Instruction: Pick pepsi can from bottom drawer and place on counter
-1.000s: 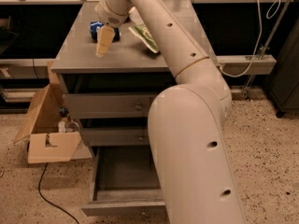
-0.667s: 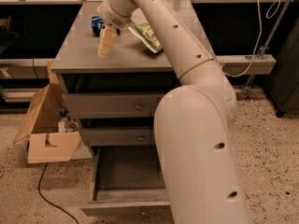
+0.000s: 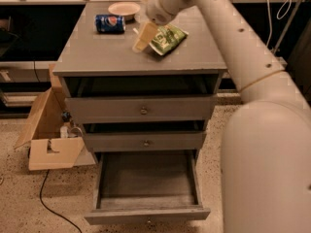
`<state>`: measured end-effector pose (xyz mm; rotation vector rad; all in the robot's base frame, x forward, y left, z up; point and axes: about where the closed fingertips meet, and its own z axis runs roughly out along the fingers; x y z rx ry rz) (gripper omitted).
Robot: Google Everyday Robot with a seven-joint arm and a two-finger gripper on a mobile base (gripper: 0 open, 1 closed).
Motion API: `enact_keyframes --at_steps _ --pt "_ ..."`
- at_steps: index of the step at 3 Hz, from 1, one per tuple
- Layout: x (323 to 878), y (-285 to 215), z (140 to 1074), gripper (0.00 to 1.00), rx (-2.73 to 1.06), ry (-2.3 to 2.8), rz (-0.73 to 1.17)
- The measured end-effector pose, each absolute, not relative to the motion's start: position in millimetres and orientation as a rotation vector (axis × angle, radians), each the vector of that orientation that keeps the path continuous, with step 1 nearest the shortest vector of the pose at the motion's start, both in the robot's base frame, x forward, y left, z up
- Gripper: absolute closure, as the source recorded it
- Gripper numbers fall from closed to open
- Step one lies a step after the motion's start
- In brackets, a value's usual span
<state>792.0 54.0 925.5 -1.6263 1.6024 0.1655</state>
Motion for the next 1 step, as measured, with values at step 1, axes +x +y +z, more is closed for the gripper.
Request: enact_keyframes --at_steps 1 --pt "784.6 -42.5 946.7 0.0 -1.428 1.706 0.095"
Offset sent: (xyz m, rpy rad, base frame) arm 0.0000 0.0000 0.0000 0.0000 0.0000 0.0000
